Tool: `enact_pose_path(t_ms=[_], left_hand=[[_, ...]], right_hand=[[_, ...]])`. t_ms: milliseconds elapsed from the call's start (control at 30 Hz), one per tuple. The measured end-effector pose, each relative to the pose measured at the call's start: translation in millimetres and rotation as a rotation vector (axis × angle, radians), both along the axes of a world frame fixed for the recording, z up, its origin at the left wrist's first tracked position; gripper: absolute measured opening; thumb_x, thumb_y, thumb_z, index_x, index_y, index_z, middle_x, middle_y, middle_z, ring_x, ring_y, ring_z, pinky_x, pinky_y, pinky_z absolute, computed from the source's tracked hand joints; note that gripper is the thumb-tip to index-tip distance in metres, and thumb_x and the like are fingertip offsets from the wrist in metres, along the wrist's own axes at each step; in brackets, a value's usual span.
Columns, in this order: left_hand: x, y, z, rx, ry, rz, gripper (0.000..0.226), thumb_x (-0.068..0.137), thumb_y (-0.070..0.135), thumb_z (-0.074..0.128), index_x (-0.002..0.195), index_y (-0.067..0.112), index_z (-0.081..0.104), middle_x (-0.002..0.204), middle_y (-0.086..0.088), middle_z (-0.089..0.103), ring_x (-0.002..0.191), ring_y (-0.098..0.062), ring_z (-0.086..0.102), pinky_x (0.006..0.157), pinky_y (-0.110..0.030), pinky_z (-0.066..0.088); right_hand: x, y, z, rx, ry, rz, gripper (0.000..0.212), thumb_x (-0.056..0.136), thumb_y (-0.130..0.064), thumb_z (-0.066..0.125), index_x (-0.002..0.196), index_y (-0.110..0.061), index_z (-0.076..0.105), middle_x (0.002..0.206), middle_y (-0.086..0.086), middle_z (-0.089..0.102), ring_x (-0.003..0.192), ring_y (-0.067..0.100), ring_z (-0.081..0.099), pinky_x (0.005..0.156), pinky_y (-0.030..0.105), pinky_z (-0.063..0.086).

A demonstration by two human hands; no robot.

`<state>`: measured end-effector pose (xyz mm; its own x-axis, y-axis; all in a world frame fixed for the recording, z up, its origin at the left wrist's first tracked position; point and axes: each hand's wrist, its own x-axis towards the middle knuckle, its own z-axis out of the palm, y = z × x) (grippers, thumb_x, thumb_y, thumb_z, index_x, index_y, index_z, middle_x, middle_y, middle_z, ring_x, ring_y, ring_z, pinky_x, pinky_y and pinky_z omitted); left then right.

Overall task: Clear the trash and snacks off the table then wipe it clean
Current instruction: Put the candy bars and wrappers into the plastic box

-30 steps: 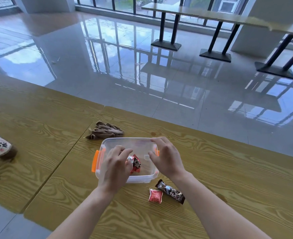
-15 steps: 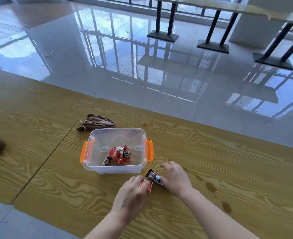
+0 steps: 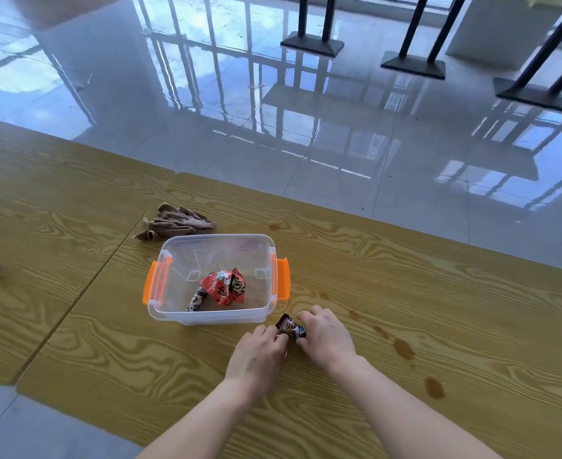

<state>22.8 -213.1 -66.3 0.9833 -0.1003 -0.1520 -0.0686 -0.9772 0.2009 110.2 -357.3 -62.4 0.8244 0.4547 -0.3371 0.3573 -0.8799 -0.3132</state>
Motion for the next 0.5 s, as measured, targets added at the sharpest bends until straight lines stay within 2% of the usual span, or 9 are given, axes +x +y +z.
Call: enact_pose_path(t_ms=[133,333,400,500], left_hand=[[2,2,1,0.005,-0.010,-0.014,0.018,0.069,0.018,0.076,0.071,0.025,0.060,0.072,0.006,0.060,0.067,-0.019,0.058,0.050,-0.033,0.046],[-2,2,3,-0.004,0.019,0.008,0.026,0.057,0.009,0.077,0.063,0.023,0.056,0.067,0.003,0.053,0.062,-0.019,0.055,0.046,-0.031,0.046],[-4,1,6,-0.047,0.058,0.021,0.021,0.062,0.007,0.072,0.069,0.022,0.058,0.073,0.001,0.055,0.068,-0.020,0.056,0.051,-0.031,0.047],[-5,-1,11,-0.075,0.054,0.020,0.018,0.073,0.009,0.059,0.089,0.018,0.061,0.090,-0.004,0.056,0.085,-0.023,0.054,0.065,-0.034,0.048]], right_hand=[[-2,-2,-1,-0.003,0.008,-0.013,0.029,0.089,-0.025,0.061,0.117,-0.020,0.060,0.116,0.001,0.053,0.115,0.024,0.048,0.095,0.036,0.044],[-4,-11,2,0.015,0.000,-0.066,0.025,0.092,-0.020,0.052,0.115,-0.018,0.061,0.112,0.003,0.056,0.113,0.025,0.052,0.095,0.037,0.045],[-5,-16,4,0.041,-0.004,-0.101,0.022,0.092,-0.020,0.052,0.112,-0.017,0.062,0.109,0.003,0.057,0.111,0.025,0.054,0.094,0.036,0.045],[-5,-24,8,0.088,-0.002,-0.169,0.021,0.092,-0.021,0.056,0.110,-0.017,0.065,0.104,0.001,0.059,0.104,0.024,0.057,0.089,0.034,0.046]])
